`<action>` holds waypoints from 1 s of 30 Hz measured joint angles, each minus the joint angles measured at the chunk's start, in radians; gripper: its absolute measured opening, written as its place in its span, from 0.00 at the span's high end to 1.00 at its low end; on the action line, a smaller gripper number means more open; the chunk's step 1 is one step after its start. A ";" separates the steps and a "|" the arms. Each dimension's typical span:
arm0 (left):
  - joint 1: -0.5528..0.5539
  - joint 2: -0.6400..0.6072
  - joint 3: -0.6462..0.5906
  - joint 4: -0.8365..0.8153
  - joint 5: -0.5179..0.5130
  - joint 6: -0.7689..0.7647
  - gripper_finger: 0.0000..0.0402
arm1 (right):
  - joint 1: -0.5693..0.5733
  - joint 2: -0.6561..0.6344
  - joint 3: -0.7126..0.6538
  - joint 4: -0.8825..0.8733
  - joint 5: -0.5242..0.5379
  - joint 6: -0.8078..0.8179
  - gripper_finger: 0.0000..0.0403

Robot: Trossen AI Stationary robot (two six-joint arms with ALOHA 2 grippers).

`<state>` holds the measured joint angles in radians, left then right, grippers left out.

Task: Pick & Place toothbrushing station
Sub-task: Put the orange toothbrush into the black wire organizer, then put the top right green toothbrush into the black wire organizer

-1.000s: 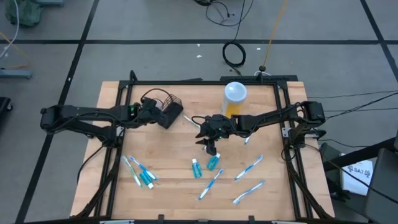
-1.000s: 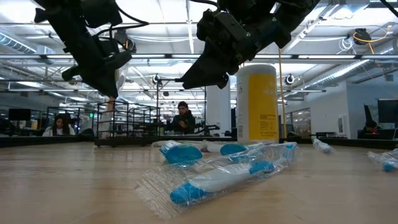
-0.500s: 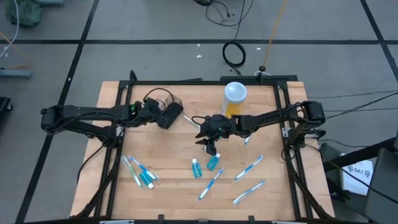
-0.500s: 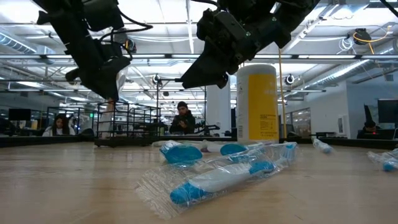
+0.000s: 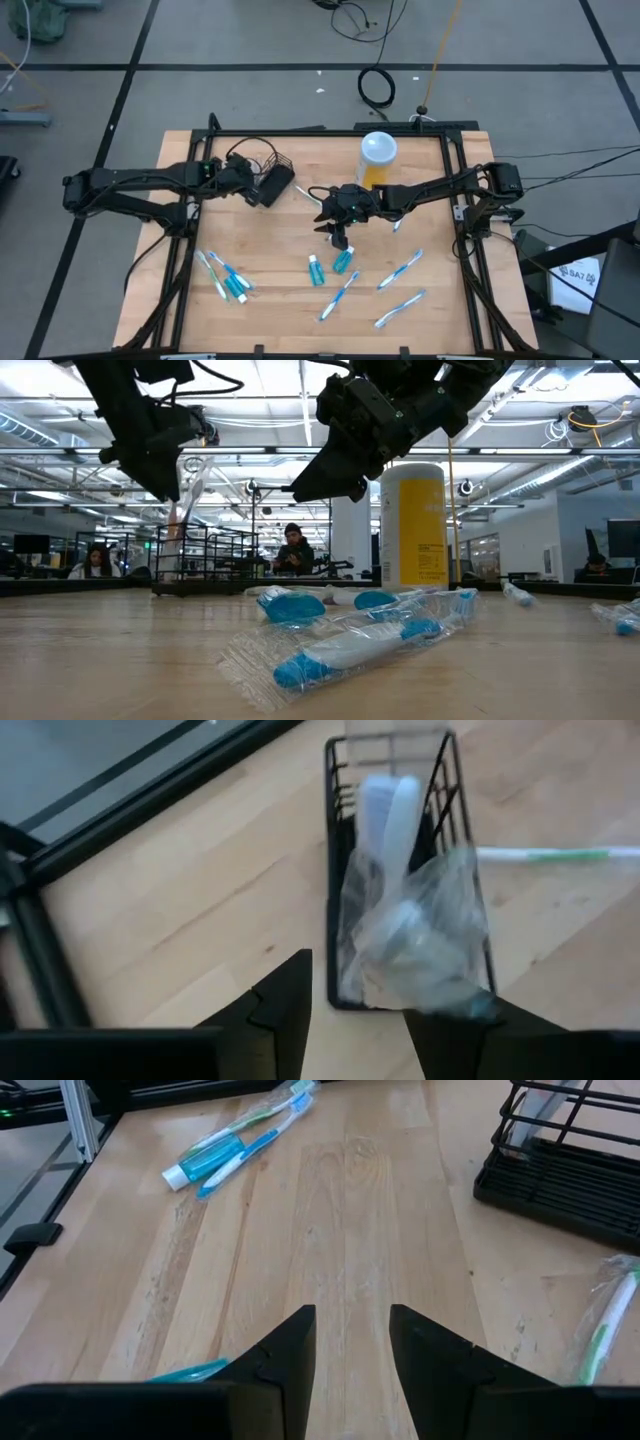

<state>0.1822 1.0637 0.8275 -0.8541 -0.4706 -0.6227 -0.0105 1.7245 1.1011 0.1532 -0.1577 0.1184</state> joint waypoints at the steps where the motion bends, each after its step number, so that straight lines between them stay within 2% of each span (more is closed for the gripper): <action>1: 0.000 0.000 0.002 -0.009 0.000 0.000 0.62 | 0.000 0.000 0.000 0.000 0.000 0.000 0.69; 11: 0.000 0.004 0.002 -0.015 0.009 0.045 0.62 | 0.000 0.000 0.000 0.000 0.000 0.000 0.69; 17: -0.001 0.023 0.002 -0.021 0.130 0.100 0.62 | 0.000 0.000 0.000 0.000 0.000 0.000 0.69; 26: -0.001 0.023 0.002 -0.056 0.098 0.158 0.62 | 0.000 0.000 0.000 0.000 0.000 0.000 0.69; 30: -0.008 0.023 0.002 -0.125 0.114 0.170 0.62 | 0.000 0.000 0.000 0.000 0.000 0.000 0.69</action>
<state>0.1745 1.0870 0.8291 -0.9794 -0.3569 -0.4522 -0.0105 1.7245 1.1011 0.1532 -0.1577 0.1188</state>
